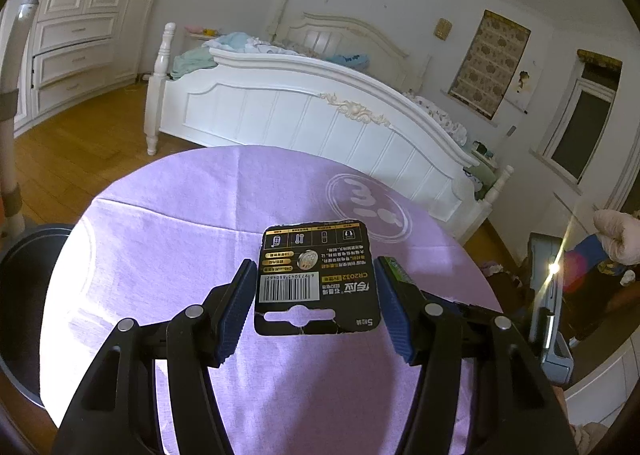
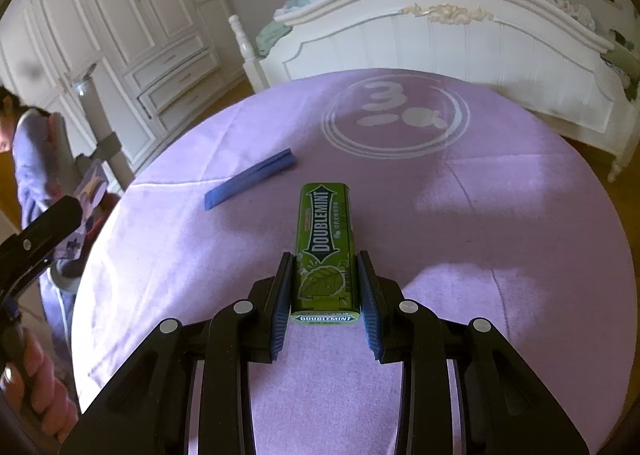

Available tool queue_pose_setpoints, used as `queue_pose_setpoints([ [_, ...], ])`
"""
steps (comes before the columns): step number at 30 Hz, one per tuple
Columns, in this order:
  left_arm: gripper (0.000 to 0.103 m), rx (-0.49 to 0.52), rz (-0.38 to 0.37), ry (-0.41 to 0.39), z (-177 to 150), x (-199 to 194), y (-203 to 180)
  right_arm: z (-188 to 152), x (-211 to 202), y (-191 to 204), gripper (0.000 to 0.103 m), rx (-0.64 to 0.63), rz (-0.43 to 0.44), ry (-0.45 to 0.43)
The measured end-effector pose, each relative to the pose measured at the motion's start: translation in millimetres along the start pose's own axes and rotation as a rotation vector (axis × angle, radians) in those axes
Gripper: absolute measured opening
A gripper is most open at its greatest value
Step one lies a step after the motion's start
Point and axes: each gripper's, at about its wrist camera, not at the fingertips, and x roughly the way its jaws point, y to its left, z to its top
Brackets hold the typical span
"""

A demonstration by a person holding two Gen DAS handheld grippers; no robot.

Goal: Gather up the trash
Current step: 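Lift the Doublemint pack and black battery card off the table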

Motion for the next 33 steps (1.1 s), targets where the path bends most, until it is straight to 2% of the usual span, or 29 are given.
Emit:
queue_pose_setpoints([
  [13, 0.059, -0.012, -0.074, 0.045, -0.8, 19.5, -5.1, 1.4, 5.5, 1.3, 0.032, -0.004, -0.045, 0.017],
  [33, 0.059, -0.007, -0.091, 0.079, -6.8, 35.2, -12.3, 0.3, 8.4, 0.5, 0.032, 0.008, -0.045, 0.026],
])
